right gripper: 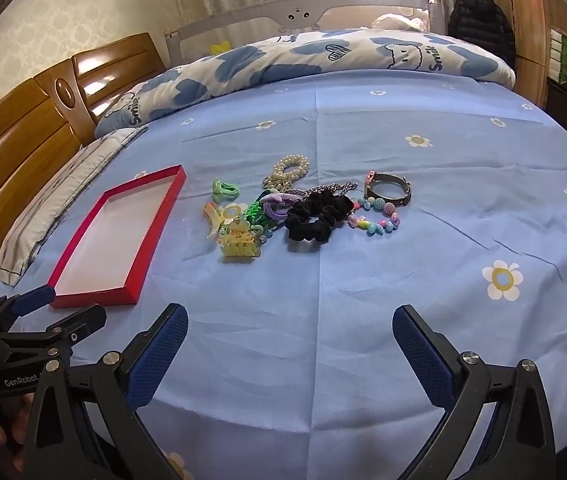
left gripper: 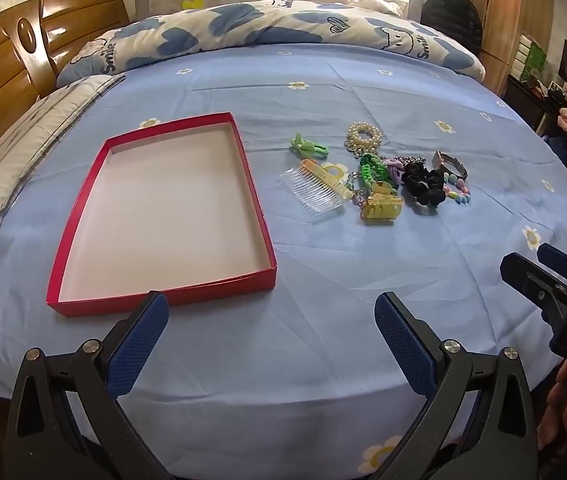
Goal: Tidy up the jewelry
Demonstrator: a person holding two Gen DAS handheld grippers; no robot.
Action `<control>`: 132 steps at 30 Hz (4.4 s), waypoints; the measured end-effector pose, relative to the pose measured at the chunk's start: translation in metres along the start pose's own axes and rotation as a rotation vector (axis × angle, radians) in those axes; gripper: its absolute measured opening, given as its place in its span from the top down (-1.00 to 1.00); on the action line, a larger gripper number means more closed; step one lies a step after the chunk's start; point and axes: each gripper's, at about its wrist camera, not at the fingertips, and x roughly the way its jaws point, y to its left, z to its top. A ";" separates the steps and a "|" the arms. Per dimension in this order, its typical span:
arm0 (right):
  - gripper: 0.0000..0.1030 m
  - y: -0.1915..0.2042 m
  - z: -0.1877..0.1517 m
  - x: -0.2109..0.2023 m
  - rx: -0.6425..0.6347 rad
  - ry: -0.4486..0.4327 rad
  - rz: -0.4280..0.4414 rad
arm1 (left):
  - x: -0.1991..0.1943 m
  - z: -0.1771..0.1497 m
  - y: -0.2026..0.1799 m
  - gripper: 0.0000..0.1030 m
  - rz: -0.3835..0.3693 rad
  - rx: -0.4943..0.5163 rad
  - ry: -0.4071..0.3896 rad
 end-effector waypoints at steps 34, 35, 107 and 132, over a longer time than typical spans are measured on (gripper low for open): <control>-1.00 -0.003 0.004 0.001 0.013 0.008 0.019 | 0.008 0.005 -0.006 -1.00 -0.012 0.004 0.016; -1.00 -0.003 0.004 0.001 0.015 0.010 0.020 | 0.008 0.005 -0.006 -1.00 -0.012 0.003 0.016; 0.85 -0.058 0.071 0.037 0.120 0.017 0.149 | 0.048 0.060 -0.023 0.15 -0.293 -0.023 0.113; 0.85 0.139 0.081 0.076 -0.096 0.104 0.488 | 0.040 0.044 0.130 0.15 -0.054 -0.212 0.068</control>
